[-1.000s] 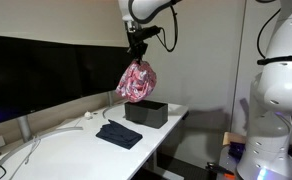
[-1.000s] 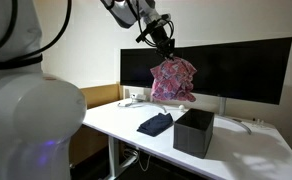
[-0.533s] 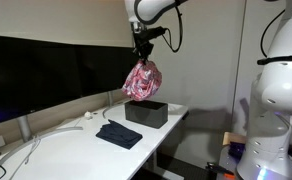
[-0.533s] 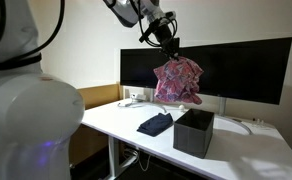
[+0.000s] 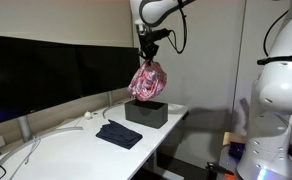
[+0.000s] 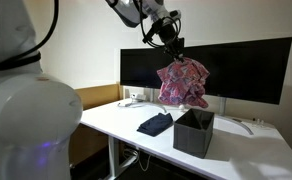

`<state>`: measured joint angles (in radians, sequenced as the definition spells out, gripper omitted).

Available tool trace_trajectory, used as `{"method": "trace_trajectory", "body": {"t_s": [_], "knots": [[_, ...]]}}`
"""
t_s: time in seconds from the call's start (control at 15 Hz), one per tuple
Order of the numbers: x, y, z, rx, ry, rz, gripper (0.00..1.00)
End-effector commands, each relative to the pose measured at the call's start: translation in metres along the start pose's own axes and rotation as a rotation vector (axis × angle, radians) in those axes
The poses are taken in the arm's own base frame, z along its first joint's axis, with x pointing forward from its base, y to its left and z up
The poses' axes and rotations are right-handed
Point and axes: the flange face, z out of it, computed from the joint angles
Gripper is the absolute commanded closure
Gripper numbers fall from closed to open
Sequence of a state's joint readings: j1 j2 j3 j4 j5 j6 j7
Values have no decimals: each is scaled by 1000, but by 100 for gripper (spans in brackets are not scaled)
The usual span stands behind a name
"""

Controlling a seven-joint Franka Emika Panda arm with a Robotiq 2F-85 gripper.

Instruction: Put the left cloth in the box

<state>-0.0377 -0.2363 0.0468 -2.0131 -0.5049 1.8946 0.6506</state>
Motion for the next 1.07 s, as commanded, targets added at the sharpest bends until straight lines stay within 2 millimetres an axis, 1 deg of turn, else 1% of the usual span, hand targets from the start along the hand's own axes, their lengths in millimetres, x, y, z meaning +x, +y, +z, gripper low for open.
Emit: {"method": "trace_trajectory", "body": {"t_s": [0.0,0.4,0.6,0.87,1.0], "knots": [[-6,12,5,0,13,43,98],[-6,11,20,-4,-8,41,98],[-5,14,27,-1,-13,41,98],[-1,28,38,0,-22,62,98],[2,40,43,-9,-28,84,98]]}}
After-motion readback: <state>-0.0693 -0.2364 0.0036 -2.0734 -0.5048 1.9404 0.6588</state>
